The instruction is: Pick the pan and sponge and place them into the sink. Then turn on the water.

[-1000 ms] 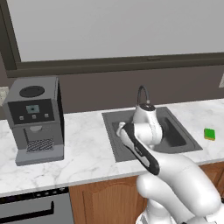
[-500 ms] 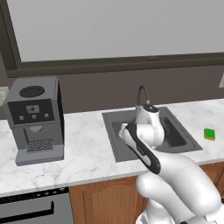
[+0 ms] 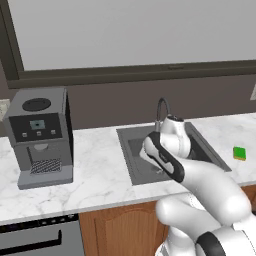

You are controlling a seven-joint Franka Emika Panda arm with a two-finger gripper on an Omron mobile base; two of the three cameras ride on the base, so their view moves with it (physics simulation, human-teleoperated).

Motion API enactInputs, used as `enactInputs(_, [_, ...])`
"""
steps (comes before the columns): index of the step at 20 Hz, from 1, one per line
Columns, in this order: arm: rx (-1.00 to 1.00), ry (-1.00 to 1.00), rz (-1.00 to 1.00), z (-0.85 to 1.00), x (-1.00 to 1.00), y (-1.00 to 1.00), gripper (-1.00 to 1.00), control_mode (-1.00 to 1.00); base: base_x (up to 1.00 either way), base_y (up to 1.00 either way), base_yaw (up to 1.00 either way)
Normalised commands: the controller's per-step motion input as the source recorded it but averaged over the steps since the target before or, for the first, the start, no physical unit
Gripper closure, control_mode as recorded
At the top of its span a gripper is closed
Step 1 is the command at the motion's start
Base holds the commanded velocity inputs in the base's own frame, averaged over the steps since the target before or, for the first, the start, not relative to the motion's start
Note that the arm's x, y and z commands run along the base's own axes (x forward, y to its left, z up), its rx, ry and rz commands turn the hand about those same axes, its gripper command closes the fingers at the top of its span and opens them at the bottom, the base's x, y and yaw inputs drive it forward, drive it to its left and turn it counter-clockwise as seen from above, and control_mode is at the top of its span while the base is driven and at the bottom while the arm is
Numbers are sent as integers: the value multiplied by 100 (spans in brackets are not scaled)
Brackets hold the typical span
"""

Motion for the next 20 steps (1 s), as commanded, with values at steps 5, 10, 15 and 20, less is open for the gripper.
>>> enactInputs(5, [0,1,-2,0,5,-5,100,-100,0,0,0])
enactInputs(10, [0,0,-2,-5,8,0,100,-100,0,0,0])
enactInputs(15, [0,0,-2,-10,14,-1,100,-100,0,0,0])
enactInputs(20, [1,2,-1,-5,17,-6,100,-100,0,0,0])
